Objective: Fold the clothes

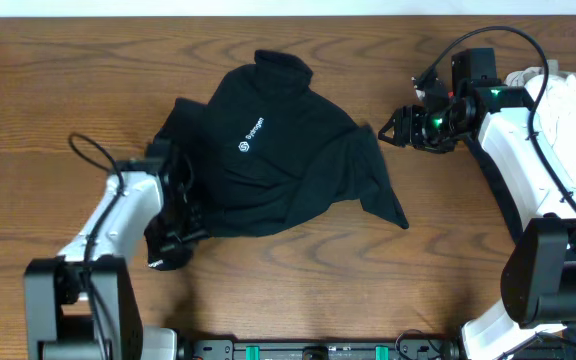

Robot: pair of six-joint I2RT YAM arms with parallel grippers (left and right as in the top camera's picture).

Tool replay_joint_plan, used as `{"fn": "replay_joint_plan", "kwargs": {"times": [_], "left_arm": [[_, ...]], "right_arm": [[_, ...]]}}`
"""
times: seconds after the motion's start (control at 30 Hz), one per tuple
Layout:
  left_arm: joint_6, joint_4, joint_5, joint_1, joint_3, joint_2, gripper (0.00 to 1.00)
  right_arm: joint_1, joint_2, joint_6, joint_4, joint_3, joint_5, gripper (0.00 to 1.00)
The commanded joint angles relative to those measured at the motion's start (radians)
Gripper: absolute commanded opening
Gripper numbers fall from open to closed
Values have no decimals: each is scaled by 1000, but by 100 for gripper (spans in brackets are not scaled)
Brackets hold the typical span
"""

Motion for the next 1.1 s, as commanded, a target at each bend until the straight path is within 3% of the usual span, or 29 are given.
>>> {"fn": "replay_joint_plan", "kwargs": {"times": [0.0,0.13,0.3,0.5,0.57,1.07], "left_arm": [[54,-104,-10,0,217,-91,6],[99,-217,-118,1,458,-169,6],[132,-234,-126,1,621,-221,6],[155,-248,-126,1,684,-225,6],[161,-241,-129,1,688,-225,6],[166,-238,-128,0,782,-225,6]], "right_arm": [[-6,-11,-18,-14,8,20,62],[-4,-11,-19,-67,8,68,63],[23,-11,-66,-133,7,75,57],[131,-11,-198,-171,6,47,57],[178,-10,-217,-167,6,47,61],[435,89,-164,27,-74,151,67]]}}
